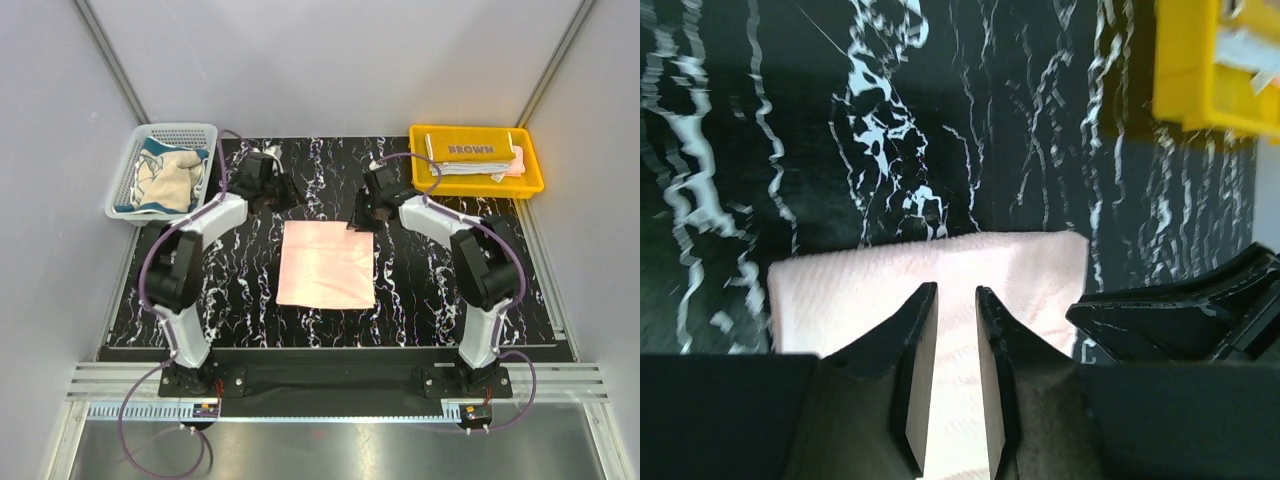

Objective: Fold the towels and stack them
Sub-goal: Fold the towel

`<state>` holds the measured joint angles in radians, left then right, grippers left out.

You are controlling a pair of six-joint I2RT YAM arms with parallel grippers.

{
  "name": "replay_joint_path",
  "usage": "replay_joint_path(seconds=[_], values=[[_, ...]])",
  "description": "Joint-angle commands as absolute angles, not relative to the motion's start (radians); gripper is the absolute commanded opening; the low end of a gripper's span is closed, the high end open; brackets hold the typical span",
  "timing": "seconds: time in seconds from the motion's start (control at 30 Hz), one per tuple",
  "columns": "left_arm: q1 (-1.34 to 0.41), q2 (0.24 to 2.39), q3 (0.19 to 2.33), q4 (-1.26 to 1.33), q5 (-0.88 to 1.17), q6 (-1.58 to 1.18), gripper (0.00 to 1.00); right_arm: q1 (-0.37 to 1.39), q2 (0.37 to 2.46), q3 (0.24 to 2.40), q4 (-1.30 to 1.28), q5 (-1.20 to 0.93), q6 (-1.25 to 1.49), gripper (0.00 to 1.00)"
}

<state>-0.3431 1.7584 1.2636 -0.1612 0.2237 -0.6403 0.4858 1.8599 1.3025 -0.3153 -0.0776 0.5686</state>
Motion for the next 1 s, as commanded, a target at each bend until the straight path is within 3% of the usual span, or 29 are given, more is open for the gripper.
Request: replay_joint_path(seconds=[0.0,0.23,0.43,0.97], values=[[-0.336,1.877,1.344,-0.101,0.44,-0.595,0.25,0.477,1.94,1.403,-0.296,-0.162,0.557,0.35],[-0.334,2.017,1.374,-0.113,0.495,-0.575,0.25,0.469,2.046,1.468,-0.302,-0.184,0.563,0.33],[-0.321,2.059,1.361,-0.149,0.384,-0.584,0.24,0.448,2.097,1.462,-0.29,-0.187,0.572,0.33],[-0.268,2.086,1.356,-0.206,0.299,-0.6,0.22,0.282,2.023,1.295,-0.21,-0.327,0.597,0.33]])
